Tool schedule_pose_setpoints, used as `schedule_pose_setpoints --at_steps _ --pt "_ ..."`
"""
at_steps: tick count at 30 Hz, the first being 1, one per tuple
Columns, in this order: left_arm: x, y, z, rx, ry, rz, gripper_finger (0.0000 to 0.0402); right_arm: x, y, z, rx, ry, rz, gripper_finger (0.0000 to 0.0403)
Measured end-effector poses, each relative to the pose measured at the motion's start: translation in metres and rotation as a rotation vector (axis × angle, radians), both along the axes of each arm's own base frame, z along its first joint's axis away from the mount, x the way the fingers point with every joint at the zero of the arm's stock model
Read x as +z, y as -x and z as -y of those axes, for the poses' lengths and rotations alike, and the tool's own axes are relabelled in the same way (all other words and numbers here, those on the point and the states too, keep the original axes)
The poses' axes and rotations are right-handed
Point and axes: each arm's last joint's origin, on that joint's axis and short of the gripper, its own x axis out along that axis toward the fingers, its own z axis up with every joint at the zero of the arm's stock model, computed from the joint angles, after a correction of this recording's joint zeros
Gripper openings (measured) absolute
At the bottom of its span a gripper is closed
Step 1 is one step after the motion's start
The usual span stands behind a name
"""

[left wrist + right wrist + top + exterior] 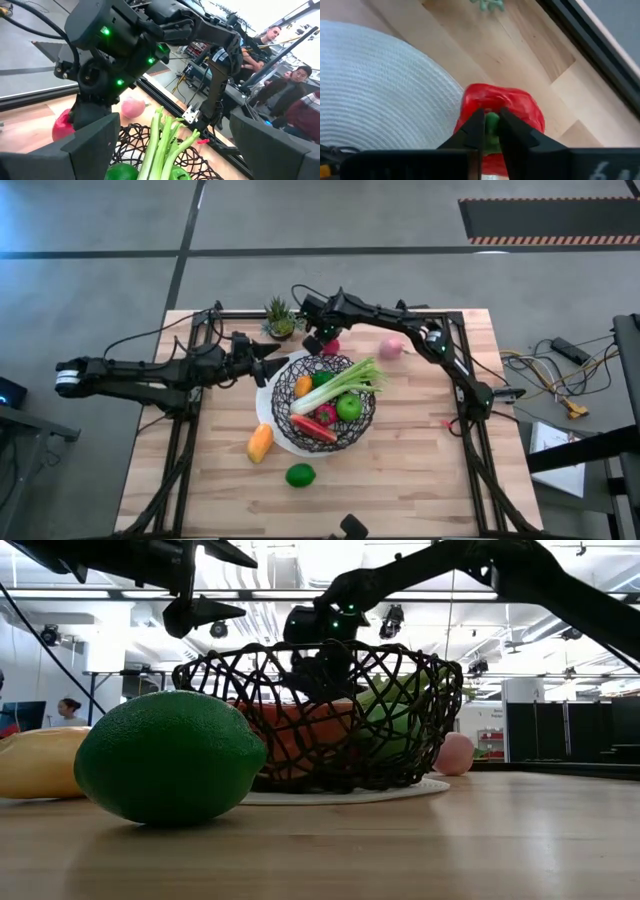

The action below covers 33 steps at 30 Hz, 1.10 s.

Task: Build produce basket
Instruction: Put the red bell pepper into the wire basket

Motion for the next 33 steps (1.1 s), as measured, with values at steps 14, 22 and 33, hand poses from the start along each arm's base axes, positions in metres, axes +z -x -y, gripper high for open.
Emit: schedule_pose_setpoints --at_steps 14,22,33 --pt "-0.002 0.009 0.000 0.010 0.003 -0.066 0.0361 0.062 0.011 -0.029 0.102 0.097 0.084 0.0019" --pt "0.001 0.016 0.000 0.018 0.010 -0.087 0.0361 0.138 0.045 -0.069 0.185 0.079 0.211 0.0019" --pt "0.004 0.017 0.000 0.028 0.007 -0.077 0.0361 0.184 0.074 -0.172 0.408 -0.077 0.271 0.0019"
